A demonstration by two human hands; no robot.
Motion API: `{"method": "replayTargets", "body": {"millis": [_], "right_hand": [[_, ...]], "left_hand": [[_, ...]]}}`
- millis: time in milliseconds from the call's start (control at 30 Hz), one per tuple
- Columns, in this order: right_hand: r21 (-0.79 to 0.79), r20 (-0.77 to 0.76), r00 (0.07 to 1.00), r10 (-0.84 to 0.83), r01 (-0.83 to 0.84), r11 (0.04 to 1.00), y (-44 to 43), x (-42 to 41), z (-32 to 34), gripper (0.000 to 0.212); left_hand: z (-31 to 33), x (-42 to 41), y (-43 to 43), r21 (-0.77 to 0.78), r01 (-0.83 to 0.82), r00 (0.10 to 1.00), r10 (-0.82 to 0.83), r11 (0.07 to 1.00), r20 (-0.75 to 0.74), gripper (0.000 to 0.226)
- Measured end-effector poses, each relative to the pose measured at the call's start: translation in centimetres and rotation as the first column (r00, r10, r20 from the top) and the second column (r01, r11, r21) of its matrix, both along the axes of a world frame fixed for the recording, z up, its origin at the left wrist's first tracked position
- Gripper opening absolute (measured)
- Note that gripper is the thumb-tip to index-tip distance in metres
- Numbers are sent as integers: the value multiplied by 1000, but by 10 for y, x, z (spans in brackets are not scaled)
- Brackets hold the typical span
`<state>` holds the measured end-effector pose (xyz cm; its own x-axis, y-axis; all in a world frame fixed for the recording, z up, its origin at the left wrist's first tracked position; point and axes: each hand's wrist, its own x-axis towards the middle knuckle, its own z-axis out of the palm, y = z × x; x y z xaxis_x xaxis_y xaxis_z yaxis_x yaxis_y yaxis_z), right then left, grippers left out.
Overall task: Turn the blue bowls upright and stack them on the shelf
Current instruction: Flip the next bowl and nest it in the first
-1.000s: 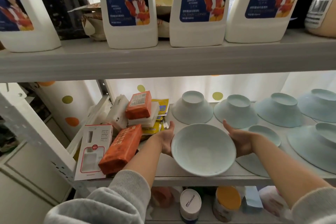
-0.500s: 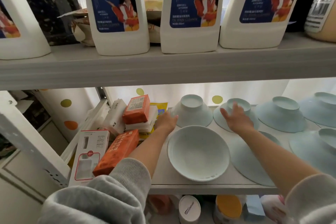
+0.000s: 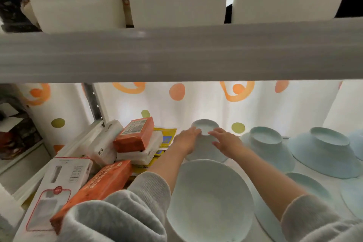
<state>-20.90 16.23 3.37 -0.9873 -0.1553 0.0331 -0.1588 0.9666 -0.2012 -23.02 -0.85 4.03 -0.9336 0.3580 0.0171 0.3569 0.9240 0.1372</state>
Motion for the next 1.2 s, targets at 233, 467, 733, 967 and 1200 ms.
{"method": "replayTargets", "body": {"millis": [233, 467, 733, 967, 1200], "right_hand": [[-69, -168, 984, 66, -79, 994, 3, -15, 5, 21], [-244, -213, 972, 100, -152, 958, 3, -22, 23, 15], [-339, -181, 975, 131, -187, 922, 2, -18, 47, 13], [-206, -281, 939, 199, -262, 943, 10, -15, 101, 19], [-399, -152, 970, 192, -238, 886, 23, -1, 157, 13]], "left_hand": [[21, -10, 13, -190, 73, 991, -92, 979, -94, 24], [43, -17, 1, -190, 101, 974, -136, 977, -180, 17], [46, -17, -17, -255, 262, 924, -318, 931, -212, 19], [94, -12, -22, -288, 287, 858, -379, 914, -346, 20], [146, 10, -25, -80, 383, 847, -384, 920, -367, 17]]}}
